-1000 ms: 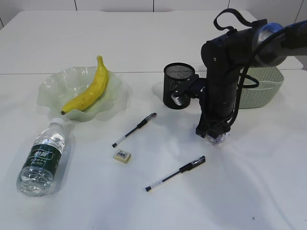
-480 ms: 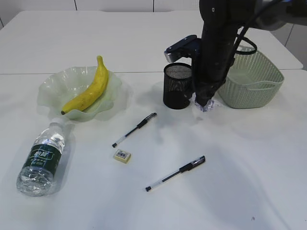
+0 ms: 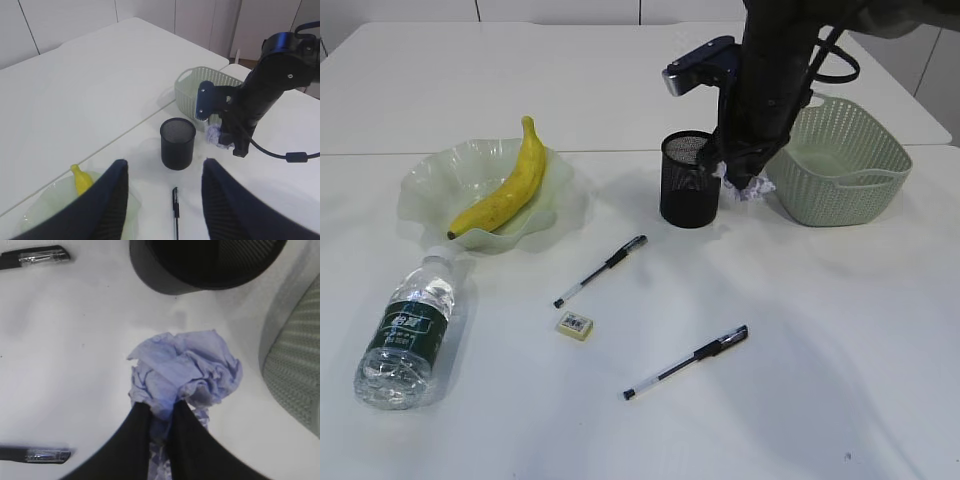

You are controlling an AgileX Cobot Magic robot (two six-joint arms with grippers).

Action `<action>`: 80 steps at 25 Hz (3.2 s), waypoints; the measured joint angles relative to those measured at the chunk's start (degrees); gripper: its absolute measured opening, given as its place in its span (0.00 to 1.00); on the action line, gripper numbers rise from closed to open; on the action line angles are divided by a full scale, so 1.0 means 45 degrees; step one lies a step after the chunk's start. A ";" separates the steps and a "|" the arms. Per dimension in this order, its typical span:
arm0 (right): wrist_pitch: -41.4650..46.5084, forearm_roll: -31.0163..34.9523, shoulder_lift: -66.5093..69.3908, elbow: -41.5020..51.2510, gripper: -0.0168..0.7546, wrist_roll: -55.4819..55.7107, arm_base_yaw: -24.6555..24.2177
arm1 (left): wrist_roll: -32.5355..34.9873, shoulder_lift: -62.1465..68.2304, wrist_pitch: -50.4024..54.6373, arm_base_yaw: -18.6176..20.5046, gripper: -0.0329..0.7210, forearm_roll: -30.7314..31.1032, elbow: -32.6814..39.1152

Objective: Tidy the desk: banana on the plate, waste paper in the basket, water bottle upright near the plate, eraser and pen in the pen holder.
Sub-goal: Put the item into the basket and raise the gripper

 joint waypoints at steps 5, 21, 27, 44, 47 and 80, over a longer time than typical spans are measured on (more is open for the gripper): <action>0.0049 -0.0468 0.0000 -0.0698 0.09 0.0366 0.0000 | 0.0000 0.0000 0.0053 0.0000 0.49 0.0000 0.0000; -0.1370 -0.0714 0.0000 -0.2239 0.09 0.2771 -0.2218 | -0.0124 0.0000 0.0153 0.0000 0.49 0.0000 0.0000; -0.2185 -0.0714 0.0011 -0.2262 0.09 0.3048 -0.3142 | -0.0160 0.0000 0.0153 0.0000 0.49 0.0000 0.0000; -0.3432 -0.0380 0.1466 -0.2266 0.11 0.3431 -0.3770 | -0.0254 -0.0380 0.0171 0.0000 0.49 0.0000 0.0000; -0.3612 -0.0344 0.1568 -0.2266 0.17 0.3512 -0.3801 | -0.0272 -0.0587 0.0179 0.0000 0.49 0.0000 0.0000; -0.1090 0.1100 -0.1140 -0.2332 0.48 0.4036 -0.3960 | -0.1005 -0.2532 0.0606 0.0000 0.49 0.2492 0.0000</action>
